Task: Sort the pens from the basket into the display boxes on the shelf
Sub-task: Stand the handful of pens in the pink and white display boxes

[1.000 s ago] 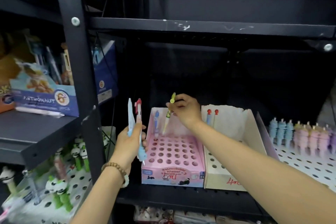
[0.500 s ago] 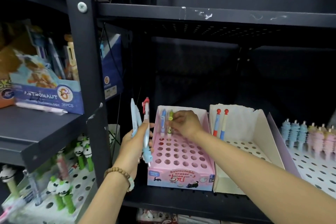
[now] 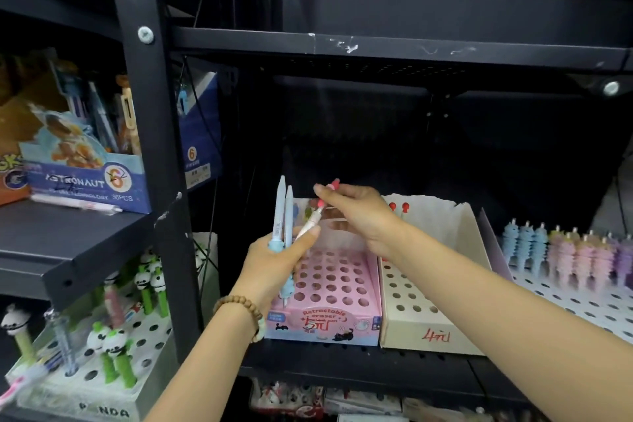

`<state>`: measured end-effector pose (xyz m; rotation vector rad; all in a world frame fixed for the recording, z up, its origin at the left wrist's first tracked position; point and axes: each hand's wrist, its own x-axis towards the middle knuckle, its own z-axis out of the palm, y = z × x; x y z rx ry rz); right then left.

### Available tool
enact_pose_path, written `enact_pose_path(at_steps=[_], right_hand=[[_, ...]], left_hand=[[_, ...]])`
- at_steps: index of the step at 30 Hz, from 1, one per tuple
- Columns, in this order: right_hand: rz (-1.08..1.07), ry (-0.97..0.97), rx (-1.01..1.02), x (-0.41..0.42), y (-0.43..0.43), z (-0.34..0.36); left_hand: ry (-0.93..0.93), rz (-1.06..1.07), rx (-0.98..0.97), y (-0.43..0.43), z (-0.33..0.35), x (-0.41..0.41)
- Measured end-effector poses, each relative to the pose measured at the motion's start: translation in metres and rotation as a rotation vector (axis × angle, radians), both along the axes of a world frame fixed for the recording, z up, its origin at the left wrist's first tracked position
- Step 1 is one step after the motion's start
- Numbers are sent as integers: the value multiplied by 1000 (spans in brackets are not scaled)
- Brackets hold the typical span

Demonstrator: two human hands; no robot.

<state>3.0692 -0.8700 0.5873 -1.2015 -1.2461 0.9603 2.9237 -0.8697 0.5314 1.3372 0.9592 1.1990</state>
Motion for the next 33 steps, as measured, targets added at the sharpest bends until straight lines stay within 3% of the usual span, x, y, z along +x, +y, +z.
enact_pose_path(at_steps=[4, 8, 15, 20, 24, 30, 33], right_hand=[[-91, 48, 67, 13, 9, 5], [-260, -73, 147, 27, 24, -4], [-272, -274, 212, 23, 51, -24], [-210, -310, 140, 19, 61, -33], [-167, -533, 50, 17, 63, -54], [-124, -612, -50, 14, 53, -55], [-147, -616, 12, 13, 32, -42]], left_hand=[[50, 73, -42, 8, -1, -6], [-194, 86, -120, 13, -2, -14], [-478, -76, -222, 17, -6, -19], [-532, -76, -227, 21, -12, -18], [-550, -30, -238, 25, -17, -20], [-550, -33, -266, 23, -15, -17], [-590, -15, -256, 19, -8, -9]])
